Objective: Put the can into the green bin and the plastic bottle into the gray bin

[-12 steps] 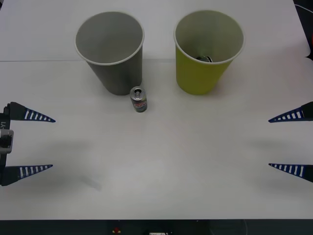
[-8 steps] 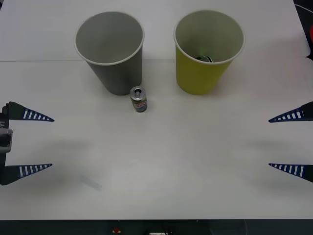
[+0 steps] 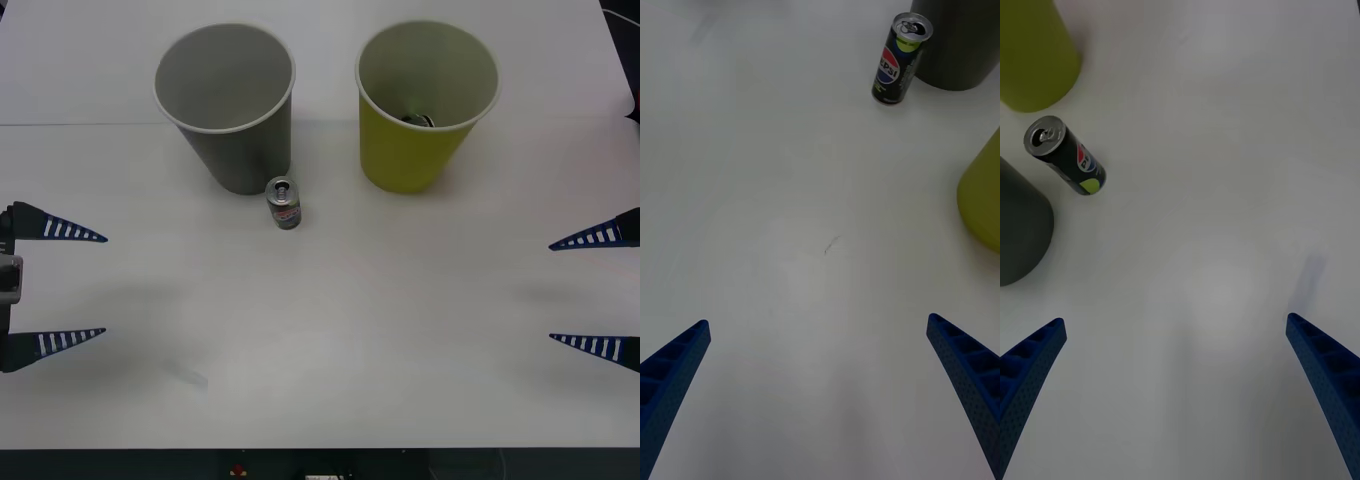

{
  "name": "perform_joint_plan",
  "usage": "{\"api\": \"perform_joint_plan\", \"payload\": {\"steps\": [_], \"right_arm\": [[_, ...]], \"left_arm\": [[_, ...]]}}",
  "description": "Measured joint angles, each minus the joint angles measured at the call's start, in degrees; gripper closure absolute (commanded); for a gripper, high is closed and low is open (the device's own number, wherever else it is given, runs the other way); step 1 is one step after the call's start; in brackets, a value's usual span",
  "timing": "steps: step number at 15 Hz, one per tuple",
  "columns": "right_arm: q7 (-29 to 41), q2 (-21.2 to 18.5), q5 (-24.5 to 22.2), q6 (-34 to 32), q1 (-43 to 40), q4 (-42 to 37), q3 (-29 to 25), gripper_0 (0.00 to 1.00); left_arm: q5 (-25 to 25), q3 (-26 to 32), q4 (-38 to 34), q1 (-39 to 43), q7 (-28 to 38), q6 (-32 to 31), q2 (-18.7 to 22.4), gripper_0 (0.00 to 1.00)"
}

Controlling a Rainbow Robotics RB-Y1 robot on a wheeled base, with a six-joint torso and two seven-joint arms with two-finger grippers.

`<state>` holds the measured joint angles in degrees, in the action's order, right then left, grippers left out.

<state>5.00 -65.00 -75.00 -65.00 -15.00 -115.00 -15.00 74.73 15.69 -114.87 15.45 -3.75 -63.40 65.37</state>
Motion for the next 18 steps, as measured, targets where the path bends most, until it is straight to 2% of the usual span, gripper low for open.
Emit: {"api": "perform_joint_plan", "payload": {"steps": [5, 8, 13, 15, 18], "right_arm": [[0.0, 0.0, 0.0, 0.0, 0.0, 0.0, 0.0, 0.00], [0.0, 0.0, 0.0, 0.0, 0.0, 0.0, 0.0, 0.00], [0.0, 0.0, 0.0, 0.0, 0.0, 0.0, 0.0, 0.00], [0.0, 0.0, 0.0, 0.0, 0.0, 0.0, 0.0, 0.00], [0.0, 0.0, 0.0, 0.0, 0.0, 0.0, 0.0, 0.00]], "left_arm": [[-1.2, -7.3, -3.4, -0.1, 10.3, 11.1, 3.3, 0.00], [-5.5, -14.2, -4.4, -0.3, 15.1, 21.2, 6.6, 0.00], [-19.8, -29.8, -7.9, -2.2, 15.1, 45.1, 14.0, 0.00], [-23.0, -35.9, -9.4, -4.8, 15.0, 53.0, 15.1, 0.00], [-24.8, -45.0, -11.6, -9.3, 15.7, 65.3, 16.1, 0.00]]}}
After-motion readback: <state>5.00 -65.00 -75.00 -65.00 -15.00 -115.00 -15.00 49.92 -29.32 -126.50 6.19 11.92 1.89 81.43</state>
